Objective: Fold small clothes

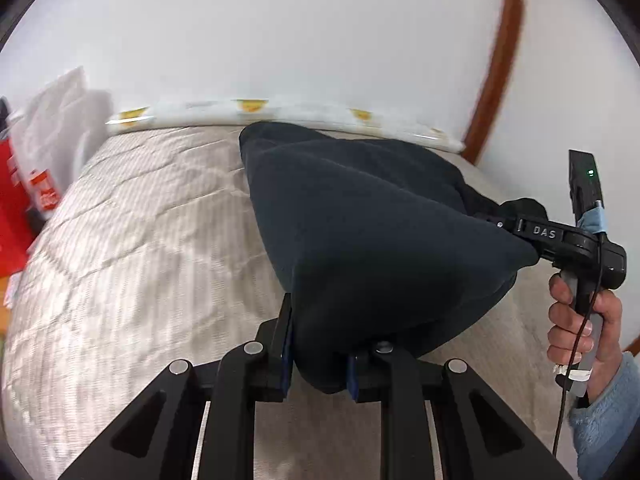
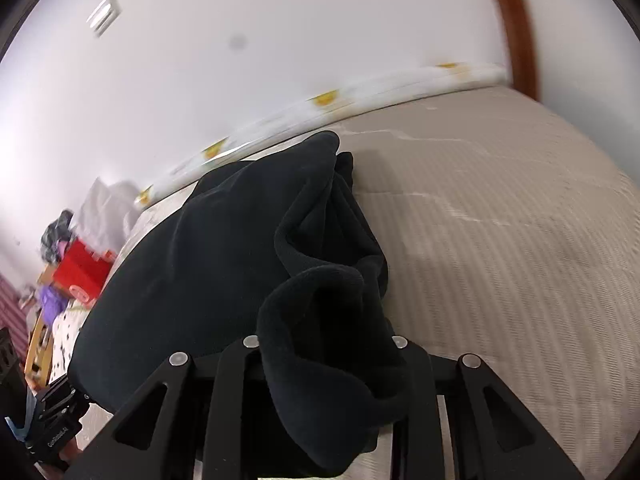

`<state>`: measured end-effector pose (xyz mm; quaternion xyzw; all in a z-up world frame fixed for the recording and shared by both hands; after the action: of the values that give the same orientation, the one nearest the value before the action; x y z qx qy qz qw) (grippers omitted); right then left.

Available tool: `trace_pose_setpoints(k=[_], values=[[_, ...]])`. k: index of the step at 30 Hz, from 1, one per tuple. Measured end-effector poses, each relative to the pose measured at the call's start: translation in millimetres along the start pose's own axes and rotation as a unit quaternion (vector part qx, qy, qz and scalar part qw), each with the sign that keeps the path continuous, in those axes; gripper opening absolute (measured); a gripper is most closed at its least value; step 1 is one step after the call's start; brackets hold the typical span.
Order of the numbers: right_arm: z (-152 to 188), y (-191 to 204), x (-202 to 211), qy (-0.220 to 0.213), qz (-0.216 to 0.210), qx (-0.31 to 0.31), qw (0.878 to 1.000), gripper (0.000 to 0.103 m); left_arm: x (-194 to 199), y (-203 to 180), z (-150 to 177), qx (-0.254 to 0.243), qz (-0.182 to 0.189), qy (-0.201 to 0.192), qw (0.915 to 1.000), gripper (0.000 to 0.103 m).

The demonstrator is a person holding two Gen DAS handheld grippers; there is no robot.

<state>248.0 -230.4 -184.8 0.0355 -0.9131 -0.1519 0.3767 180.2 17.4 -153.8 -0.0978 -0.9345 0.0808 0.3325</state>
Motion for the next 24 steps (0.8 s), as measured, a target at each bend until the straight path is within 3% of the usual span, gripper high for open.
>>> trace_pose_setpoints(k=[5, 7, 10, 13, 18, 24], values=[[11, 40, -3, 0.004, -0.023, 0.054, 0.998, 0.025, 4, 23, 13, 0.025, -0.001, 0.017, 0.9995, 0.019], [16, 40, 10, -0.007, -0.036, 0.082, 0.996, 0.025, 1, 20, 18, 0.025, -0.001, 0.019, 0.9995, 0.019], [24, 27, 26, -0.002, -0.057, 0.067, 0.996, 0.026, -4, 20, 21, 0.021, -0.007, 0.020, 0.9995, 0.021], [29, 22, 37, 0.004, -0.045, 0.075, 0.996, 0.029, -1, 25, 26, 0.044, -0.001, 0.032, 0.9985, 0.022], [17, 28, 79, -0.056, 0.008, 0.131, 0.990, 0.031, 11, 29, 36, 0.077, 0.022, 0.054, 0.9953, 0.025], [12, 52, 70, -0.062, -0.018, 0.148, 0.987, 0.031, 47, 21, 28, 0.071, 0.043, 0.018, 0.9964, 0.038]])
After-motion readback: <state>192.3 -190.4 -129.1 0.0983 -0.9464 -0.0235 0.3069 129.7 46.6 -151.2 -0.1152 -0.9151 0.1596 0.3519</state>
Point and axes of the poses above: each gripper's, at about its wrist camera, not at the fingertips, and x roughly against the way its jaws point, y to its left, z to its underside, the point moved 6 cm from there along -x, roughly the way its jaws point, and after that the axes turned 8 degrees about -y, right-handed, at the moved point
